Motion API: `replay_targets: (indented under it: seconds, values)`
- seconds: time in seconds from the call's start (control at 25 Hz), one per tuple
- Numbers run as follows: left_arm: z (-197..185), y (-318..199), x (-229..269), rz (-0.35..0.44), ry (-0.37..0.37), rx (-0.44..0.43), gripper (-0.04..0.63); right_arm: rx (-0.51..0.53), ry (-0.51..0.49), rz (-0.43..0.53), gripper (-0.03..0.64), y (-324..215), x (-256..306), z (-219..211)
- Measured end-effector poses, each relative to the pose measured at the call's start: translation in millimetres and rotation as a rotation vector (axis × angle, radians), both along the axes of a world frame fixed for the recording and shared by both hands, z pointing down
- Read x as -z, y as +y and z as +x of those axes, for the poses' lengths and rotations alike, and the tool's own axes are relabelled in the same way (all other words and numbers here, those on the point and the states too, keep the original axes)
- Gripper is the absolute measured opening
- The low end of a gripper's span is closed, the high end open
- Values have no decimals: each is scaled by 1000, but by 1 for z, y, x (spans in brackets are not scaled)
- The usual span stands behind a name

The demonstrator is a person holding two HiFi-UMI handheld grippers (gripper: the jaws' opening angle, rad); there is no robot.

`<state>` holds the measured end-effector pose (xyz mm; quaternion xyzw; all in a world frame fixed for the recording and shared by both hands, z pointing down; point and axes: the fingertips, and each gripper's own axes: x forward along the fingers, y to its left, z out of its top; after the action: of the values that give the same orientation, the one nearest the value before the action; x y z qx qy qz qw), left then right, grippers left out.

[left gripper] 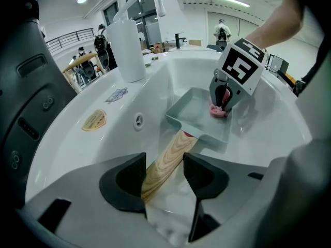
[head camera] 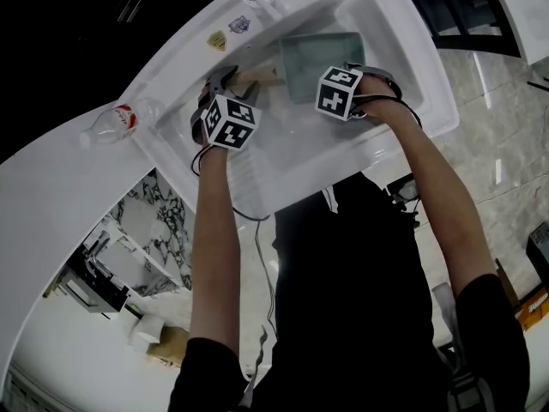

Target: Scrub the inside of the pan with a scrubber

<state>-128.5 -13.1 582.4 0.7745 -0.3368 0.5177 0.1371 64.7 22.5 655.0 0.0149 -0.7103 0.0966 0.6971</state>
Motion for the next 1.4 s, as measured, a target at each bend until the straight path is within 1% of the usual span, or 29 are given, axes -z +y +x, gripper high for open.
replay_targets:
  seconds: [0.24,0.44,0.56,0.72,0.84,0.96,1.08,1.16,1.24,1.4]
  values:
    - [1,-2,1,1,-1,-2,222,-58,-113,4,41,0,7,-33]
    - [0,0,1,6,-4,4,222,-91,-242,18,40,4,15,-76]
    - [1,-2,0,12,-4,5,224,-181,-292,-13,41,3,18,-97]
    - [0,-2,0,11,-7,6,227,-380,-327,-107,40,2,20,-112]
    - [2,-1,-1,25,-14,5,249,-515,-345,-138,41,-5,22,-112]
    - [3,2,7,64,-27,-9,247,-657,-411,-130,41,-19,37,-110]
    - [10,6,28,109,-6,-13,247,-755,-480,-114,40,-30,62,-103]
    - [17,10,46,139,15,-24,247,-792,-519,-91,41,-33,83,-97]
    - [24,15,64,171,40,-33,247,-808,-558,-61,41,-36,107,-90]
    - [37,29,99,222,128,-30,247,-795,-631,14,40,-38,156,-74]
